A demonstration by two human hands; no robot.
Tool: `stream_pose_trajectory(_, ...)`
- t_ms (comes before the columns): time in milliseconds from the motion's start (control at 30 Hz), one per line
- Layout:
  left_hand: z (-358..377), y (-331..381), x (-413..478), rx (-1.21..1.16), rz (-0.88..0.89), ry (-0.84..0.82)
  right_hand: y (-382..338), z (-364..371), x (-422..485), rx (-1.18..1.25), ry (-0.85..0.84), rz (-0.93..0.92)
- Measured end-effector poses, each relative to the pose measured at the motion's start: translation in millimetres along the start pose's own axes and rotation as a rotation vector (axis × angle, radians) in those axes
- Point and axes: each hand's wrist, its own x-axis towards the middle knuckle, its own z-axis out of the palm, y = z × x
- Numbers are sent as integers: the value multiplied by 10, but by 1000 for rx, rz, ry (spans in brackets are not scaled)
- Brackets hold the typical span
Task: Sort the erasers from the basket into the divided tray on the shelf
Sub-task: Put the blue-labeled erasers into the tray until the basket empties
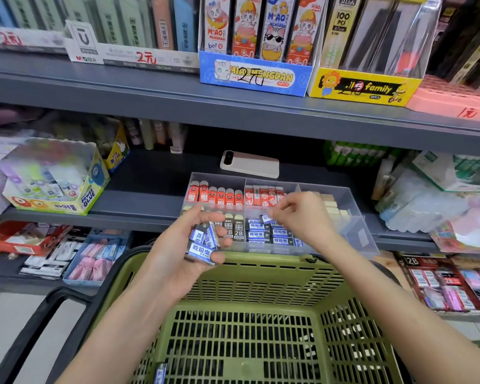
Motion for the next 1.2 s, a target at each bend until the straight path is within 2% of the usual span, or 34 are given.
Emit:
stream_pose_trajectory(100,-14,13,-3,1,3,5,-17,133,-1,-22,95,-72)
stream_pose_trajectory(367,-12,32,21,-20,-3,18,-44,264,-11,27,193,-60)
stream_pose_trajectory(500,21,27,19,-40,-16,10,-73,251,-51,-156,226,-76)
stream_pose_trajectory(600,50,23,8,-85,-41,0,-43,214,-58,-290,223,-45)
stream_pose_trajectory(767,79,18,4,-158,-82,-1,-1,302,-55,-211,66,-7)
stream_pose_trajectory(867,88,23,10,-226,-89,0,13,281,-74,-268,51,-10)
stream_pose_trajectory(933,110,25,2,-291,-94,10,-21,205,-142,-307,130,-61)
stream_pose_trajectory(1000,140,17,1,-341,-97,35,-108,130,-285,-89,185,-167)
stream_pose_trajectory(1067,170,4,-2,-363,-85,50,-275,74,-499,192,148,-313)
stream_pose_trajectory(1100,188,-3,-7,-366,-78,58,-353,60,-602,238,106,-382)
stream_pose_trajectory(1200,228,-43,-3,-331,-55,57,-474,87,-753,94,37,-533)
